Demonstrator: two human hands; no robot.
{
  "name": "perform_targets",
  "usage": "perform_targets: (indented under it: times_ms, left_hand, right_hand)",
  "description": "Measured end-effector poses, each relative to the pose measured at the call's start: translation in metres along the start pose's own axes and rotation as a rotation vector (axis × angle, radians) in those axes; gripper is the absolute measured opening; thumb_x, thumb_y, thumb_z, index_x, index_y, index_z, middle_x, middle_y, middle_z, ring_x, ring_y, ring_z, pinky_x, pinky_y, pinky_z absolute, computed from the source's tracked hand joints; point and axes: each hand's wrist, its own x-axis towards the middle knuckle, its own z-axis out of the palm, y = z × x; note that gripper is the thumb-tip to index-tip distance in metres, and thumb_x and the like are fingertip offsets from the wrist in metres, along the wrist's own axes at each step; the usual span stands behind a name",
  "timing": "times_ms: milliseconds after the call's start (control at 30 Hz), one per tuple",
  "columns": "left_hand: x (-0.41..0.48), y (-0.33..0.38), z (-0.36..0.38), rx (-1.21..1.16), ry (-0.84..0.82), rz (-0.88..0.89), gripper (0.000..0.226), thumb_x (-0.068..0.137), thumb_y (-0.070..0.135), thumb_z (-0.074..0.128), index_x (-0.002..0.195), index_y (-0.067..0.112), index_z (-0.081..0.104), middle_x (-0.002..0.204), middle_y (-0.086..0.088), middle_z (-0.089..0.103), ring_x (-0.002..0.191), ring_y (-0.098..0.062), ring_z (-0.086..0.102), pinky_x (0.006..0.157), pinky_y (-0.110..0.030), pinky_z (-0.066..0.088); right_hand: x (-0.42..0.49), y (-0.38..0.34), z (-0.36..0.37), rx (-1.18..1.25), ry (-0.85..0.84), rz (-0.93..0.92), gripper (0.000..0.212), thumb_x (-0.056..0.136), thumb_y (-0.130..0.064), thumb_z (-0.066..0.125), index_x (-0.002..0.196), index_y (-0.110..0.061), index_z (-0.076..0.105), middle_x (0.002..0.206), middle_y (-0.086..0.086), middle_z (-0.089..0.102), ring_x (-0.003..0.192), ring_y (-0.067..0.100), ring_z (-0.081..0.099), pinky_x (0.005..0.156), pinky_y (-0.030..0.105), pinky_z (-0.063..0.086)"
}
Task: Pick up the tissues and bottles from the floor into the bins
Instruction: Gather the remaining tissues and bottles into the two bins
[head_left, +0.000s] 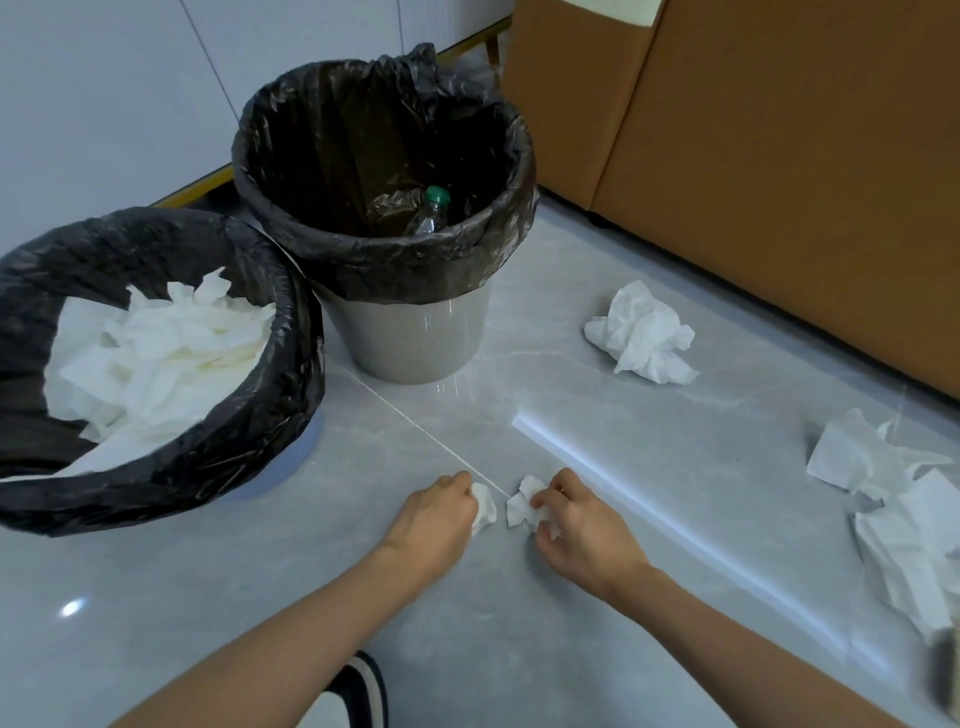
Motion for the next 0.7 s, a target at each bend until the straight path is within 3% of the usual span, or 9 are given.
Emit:
perform_targets:
  times_ms: [133,300,400,467,567,633,700]
  left_hand:
    - [-0.012,-0.003,0.016,-0.082,0.123,0.080,0.042,0.087,0.030,0.037,0.117,0.006,0.053,0.118,-0.005,0.047,0.110,-0.025,0.051,0.073,-0.033,0.044]
    - [-0.006,-0.007,0.006,-0.097,0.029,0.001,0.019,0.092,0.016,0.052,0.108,0.008,0.057,0.116,-0.004,0.051,0.106,-0.023,0.054,0.082,-0.033,0.046]
    - [-0.008,-0.003,-0.005,-0.250,0.006,-0.090,0.007,0.082,0.006,0.055,0.087,0.004,0.059,0.106,-0.012,0.060,0.097,-0.028,0.059,0.072,-0.028,0.042]
    - [-0.015,-0.008,-0.004,-0.349,0.030,-0.126,0.015,0.081,0.008,0.058,0.094,0.003,0.060,0.104,-0.010,0.062,0.095,-0.027,0.060,0.070,-0.028,0.042]
    - [-0.027,-0.019,-0.001,-0.569,0.166,-0.171,0.023,0.078,0.004,0.054,0.098,0.014,0.063,0.097,-0.003,0.066,0.088,-0.021,0.060,0.062,-0.023,0.038]
    - [-0.034,-0.022,-0.013,-0.704,0.332,-0.203,0.026,0.078,0.004,0.055,0.094,0.021,0.066,0.091,0.006,0.068,0.082,-0.014,0.061,0.060,-0.016,0.040]
    - [-0.041,-0.022,-0.038,-0.798,0.501,-0.207,0.020,0.079,0.007,0.061,0.090,0.023,0.067,0.085,0.012,0.070,0.078,-0.010,0.063,0.066,-0.018,0.047]
  right_hand:
    - [-0.001,0.001,-0.002,0.065,-0.015,0.019,0.036,0.089,-0.032,0.059,0.121,-0.016,0.059,0.122,0.000,0.041,0.091,0.021,0.057,0.069,0.023,0.038]
    - [0.012,-0.008,-0.013,0.137,-0.059,0.163,0.017,0.087,-0.017,0.061,0.100,-0.014,0.070,0.115,0.001,0.051,0.092,0.024,0.059,0.077,0.027,0.044]
    - [0.018,-0.007,-0.018,0.157,-0.078,0.204,0.015,0.082,-0.010,0.060,0.089,-0.012,0.073,0.098,0.003,0.062,0.081,0.018,0.059,0.065,0.018,0.042]
    - [0.018,-0.008,-0.019,0.261,-0.074,0.246,0.014,0.080,-0.007,0.060,0.079,-0.010,0.073,0.076,0.002,0.067,0.063,0.005,0.055,0.053,0.008,0.037]
    - [0.018,-0.019,-0.030,0.596,0.042,0.304,0.015,0.078,0.000,0.064,0.066,-0.008,0.067,0.062,0.004,0.068,0.052,0.002,0.058,0.057,0.011,0.046]
    - [0.022,-0.033,-0.045,0.852,0.148,0.324,0.015,0.076,0.005,0.070,0.069,-0.005,0.061,0.068,0.011,0.066,0.059,0.013,0.064,0.058,0.020,0.055]
    - [0.026,-0.055,-0.065,1.034,0.209,0.288,0.019,0.074,0.008,0.072,0.074,-0.003,0.057,0.071,0.013,0.064,0.061,0.018,0.064,0.058,0.025,0.057]
